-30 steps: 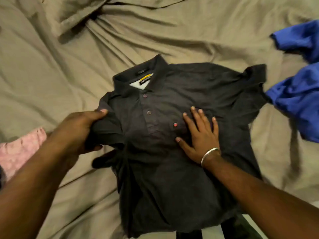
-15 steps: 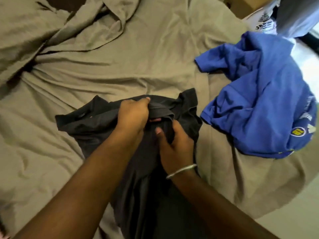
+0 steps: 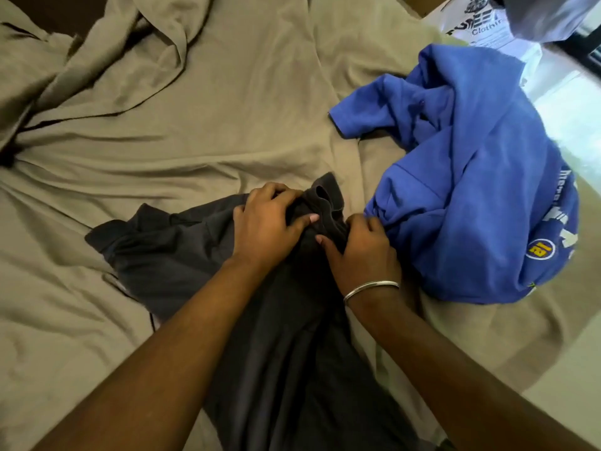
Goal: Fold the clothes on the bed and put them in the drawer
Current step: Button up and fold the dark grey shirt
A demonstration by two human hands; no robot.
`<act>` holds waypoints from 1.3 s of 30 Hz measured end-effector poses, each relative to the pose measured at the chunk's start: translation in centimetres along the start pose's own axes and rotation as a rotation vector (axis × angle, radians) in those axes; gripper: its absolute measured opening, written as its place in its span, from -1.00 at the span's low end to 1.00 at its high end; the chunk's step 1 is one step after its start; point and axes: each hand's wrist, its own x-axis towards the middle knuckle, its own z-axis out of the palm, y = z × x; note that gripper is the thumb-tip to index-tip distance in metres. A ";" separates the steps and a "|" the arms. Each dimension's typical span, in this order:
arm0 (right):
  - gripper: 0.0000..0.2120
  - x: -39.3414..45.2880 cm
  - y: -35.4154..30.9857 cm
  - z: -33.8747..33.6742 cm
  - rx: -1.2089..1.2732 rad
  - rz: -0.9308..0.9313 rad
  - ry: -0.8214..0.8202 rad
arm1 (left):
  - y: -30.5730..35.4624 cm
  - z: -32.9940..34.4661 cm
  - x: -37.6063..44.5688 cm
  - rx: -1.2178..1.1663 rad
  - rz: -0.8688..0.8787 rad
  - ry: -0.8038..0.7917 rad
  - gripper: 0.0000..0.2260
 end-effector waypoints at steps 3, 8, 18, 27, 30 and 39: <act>-0.57 0.0 0.2 -0.5 -0.150 -0.028 -0.038 | 0.3 0.5 0.1 -0.129 0.082 0.159 -0.74; -0.54 0.7 0.5 -1.2 -0.104 -0.130 0.205 | 2.2 0.9 1.9 -0.213 0.067 0.354 -0.76; -0.73 -7.2 1.8 -0.1 0.129 -0.197 0.390 | 3.1 2.1 -0.5 0.010 -0.075 0.443 -0.70; -0.64 -18.3 0.6 3.8 0.002 0.192 -0.296 | -1.1 4.2 -12.2 -0.038 -0.408 -0.225 -0.47; -0.83 -19.2 0.3 4.8 0.304 0.229 -0.085 | -2.1 5.0 -11.6 -0.096 -0.398 -0.245 -0.47; -0.79 -20.7 1.3 6.1 0.728 0.460 -0.039 | -2.8 5.5 -11.4 -0.171 -0.325 -0.258 -0.44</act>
